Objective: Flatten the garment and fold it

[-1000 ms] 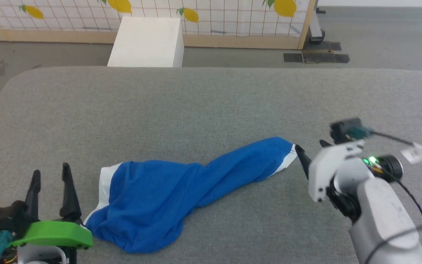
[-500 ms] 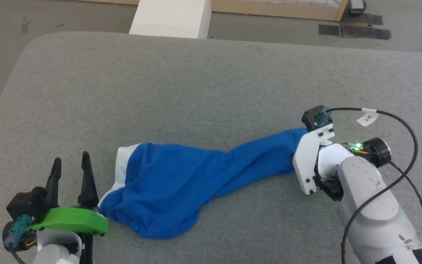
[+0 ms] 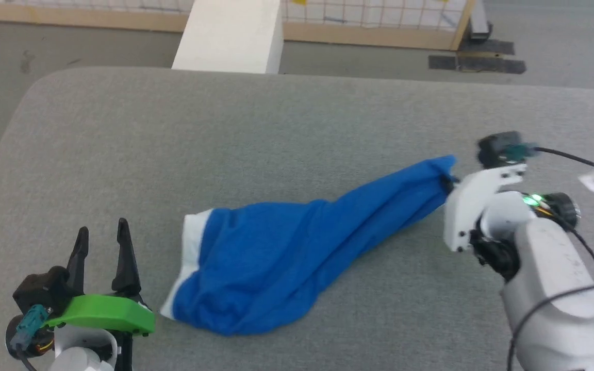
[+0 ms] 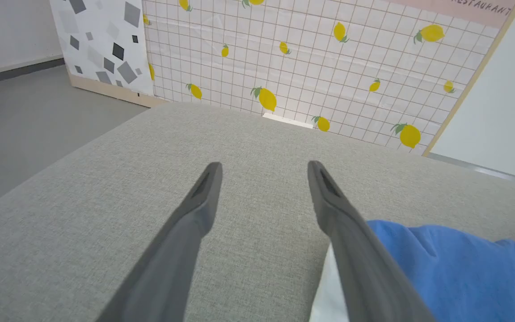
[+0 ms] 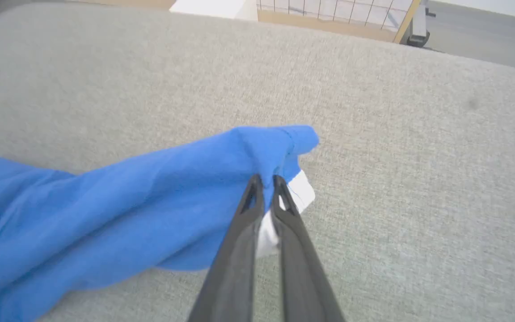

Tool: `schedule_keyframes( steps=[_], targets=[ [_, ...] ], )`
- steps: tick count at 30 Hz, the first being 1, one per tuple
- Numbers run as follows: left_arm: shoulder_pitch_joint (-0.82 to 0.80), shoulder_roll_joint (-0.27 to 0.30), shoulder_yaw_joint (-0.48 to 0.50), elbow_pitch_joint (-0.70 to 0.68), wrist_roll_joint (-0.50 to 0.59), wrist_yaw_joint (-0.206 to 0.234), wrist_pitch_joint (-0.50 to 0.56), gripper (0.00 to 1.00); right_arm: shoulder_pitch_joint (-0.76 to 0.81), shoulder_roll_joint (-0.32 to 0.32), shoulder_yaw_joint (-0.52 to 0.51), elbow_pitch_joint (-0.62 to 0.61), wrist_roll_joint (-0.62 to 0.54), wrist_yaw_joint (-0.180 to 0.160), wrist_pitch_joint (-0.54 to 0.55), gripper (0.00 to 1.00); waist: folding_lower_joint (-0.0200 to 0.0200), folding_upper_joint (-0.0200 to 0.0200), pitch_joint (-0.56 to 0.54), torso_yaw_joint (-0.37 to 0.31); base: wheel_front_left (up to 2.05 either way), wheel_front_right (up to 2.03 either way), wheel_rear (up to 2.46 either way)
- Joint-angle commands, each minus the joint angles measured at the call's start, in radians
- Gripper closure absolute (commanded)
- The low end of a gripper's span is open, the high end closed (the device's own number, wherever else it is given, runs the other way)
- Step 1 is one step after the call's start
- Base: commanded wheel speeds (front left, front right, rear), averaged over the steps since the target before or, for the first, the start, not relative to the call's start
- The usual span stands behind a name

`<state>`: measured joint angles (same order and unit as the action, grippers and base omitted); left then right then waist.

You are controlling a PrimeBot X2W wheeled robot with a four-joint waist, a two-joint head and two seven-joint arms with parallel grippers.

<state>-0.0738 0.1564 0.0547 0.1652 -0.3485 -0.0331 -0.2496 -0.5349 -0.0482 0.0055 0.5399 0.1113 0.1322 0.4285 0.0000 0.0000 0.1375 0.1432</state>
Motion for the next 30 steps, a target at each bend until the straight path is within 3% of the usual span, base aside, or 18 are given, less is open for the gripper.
schedule_keyframes(
  steps=[1, 6, 10, 15, 18, 19, 20, 21, 25, 30],
  targets=[
    [0.012, -0.002, -0.001, -0.005, 0.006, 0.007, -0.004, 0.00, 0.049, -0.002, -0.040, -0.045, -0.003, -0.002, -0.016, 1.00, 0.0000, 0.0000, -0.051, -0.052, 0.00, 0.00, 0.00],
    [0.036, -0.005, -0.009, -0.016, 0.003, 0.015, 0.012, 0.00, 0.227, -0.002, -0.215, -0.307, -0.037, -0.002, 0.001, 1.00, 0.0000, 0.0000, -0.082, -0.102, 0.00, 0.00, 0.00],
    [0.053, -0.008, -0.017, -0.019, 0.000, 0.018, 0.026, 0.00, 0.442, -0.002, -0.316, -0.517, 0.034, -0.002, 0.108, 1.00, 0.0000, 0.0000, -0.097, -0.141, 0.00, 0.00, 0.00],
    [0.067, -0.013, -0.020, -0.020, -0.012, 0.023, 0.043, 0.00, 0.732, -0.002, -0.231, -0.600, 0.202, -0.002, 0.294, 1.00, 0.0000, 0.0000, -0.102, -0.191, 0.00, 0.00, 0.00],
    [0.070, -0.015, -0.023, -0.020, -0.021, 0.024, 0.056, 0.00, 0.779, -0.002, -0.183, -0.591, 0.255, -0.002, 0.299, 1.00, 0.0000, 0.0000, -0.103, -0.215, 0.00, 0.00, 0.00],
    [0.071, -0.017, -0.027, -0.018, -0.023, 0.024, 0.066, 0.00, 0.776, -0.002, -0.161, -0.591, 0.261, -0.002, 0.281, 0.81, 0.0000, 0.0000, -0.105, -0.222, 0.00, 0.00, 0.00],
    [0.072, -0.018, -0.033, -0.015, -0.025, 0.023, 0.077, 0.00, 0.771, -0.002, -0.157, -0.589, 0.268, -0.002, 0.262, 0.09, 0.0000, 0.0000, -0.107, -0.224, 0.00, 0.00, 0.00],
    [0.071, -0.023, -0.043, -0.011, -0.030, 0.018, 0.093, 0.00, 0.757, -0.002, -0.162, -0.590, 0.274, -0.002, 0.230, 0.00, 0.0000, 0.0000, -0.109, -0.226, 0.00, 0.00, 0.00],
    [0.055, -0.052, -0.082, 0.015, -0.078, 0.013, 0.210, 0.00, 0.678, -0.002, -0.264, -0.604, 0.246, -0.002, 0.057, 0.00, 0.0000, 0.0000, -0.117, -0.224, 0.00, 0.00, 0.00],
    [0.009, -0.082, -0.166, 0.050, -0.175, 0.023, 0.514, 0.00, 0.588, -0.002, -0.338, -0.598, 0.191, -0.002, -0.033, 0.00, 0.0000, 0.0000, -0.115, -0.217, 0.00, 0.00, 0.00]
  ],
)
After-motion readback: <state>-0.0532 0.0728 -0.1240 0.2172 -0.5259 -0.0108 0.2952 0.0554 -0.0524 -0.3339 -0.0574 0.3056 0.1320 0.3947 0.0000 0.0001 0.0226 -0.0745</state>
